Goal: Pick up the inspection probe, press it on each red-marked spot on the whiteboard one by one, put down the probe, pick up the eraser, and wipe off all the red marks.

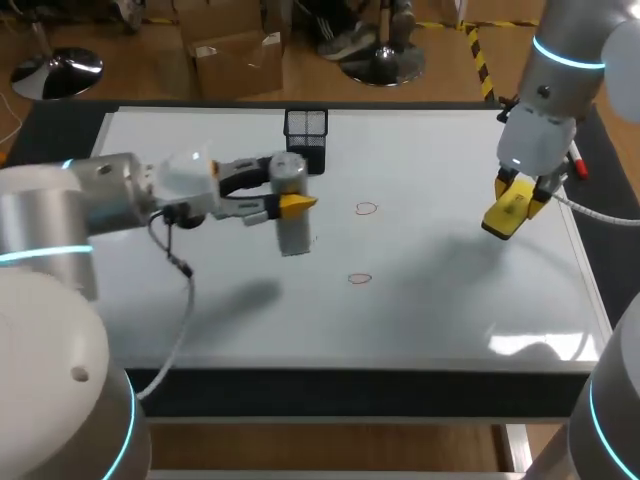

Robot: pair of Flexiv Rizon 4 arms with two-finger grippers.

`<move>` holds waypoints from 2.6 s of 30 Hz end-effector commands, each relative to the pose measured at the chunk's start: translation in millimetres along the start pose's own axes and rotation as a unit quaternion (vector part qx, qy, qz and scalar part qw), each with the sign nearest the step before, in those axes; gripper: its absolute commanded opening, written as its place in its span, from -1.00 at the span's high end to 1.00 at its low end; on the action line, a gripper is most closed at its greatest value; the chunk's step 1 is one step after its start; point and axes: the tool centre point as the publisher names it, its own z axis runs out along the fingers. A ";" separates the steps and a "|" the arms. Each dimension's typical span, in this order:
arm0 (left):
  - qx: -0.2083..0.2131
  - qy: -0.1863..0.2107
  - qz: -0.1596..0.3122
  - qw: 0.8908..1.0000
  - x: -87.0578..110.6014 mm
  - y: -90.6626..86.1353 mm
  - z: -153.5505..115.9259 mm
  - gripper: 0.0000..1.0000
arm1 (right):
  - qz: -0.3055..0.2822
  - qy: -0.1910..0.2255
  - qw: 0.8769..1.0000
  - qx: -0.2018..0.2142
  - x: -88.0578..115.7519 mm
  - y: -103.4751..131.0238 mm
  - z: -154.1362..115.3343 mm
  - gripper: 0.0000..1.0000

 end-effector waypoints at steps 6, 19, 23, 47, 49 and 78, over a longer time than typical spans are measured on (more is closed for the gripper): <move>0.007 0.052 -0.003 0.999 -43.4 22.6 79.5 1.00 | -0.001 0.002 1.000 0.001 -0.3 -0.7 -0.4 1.00; 0.006 0.075 -0.001 0.997 -62.6 39.3 110.7 1.00 | -0.001 0.002 1.000 0.001 -0.3 -0.7 -0.4 1.00; 0.006 0.077 0.000 0.997 -69.5 45.7 115.8 1.00 | -0.001 0.002 1.000 0.001 -0.3 -0.7 -0.4 1.00; 0.008 0.081 -0.006 0.997 -96.1 74.9 127.8 1.00 | -0.001 0.002 1.000 0.001 -0.3 -0.7 -0.4 1.00; 0.009 0.080 -0.006 0.997 -98.5 76.9 128.0 1.00 | -0.001 0.002 1.000 0.001 -0.3 -0.7 -0.4 1.00; -0.008 0.071 -0.010 0.997 -111.4 91.6 129.1 1.00 | -0.001 0.002 1.000 0.001 -0.3 -0.7 -0.4 1.00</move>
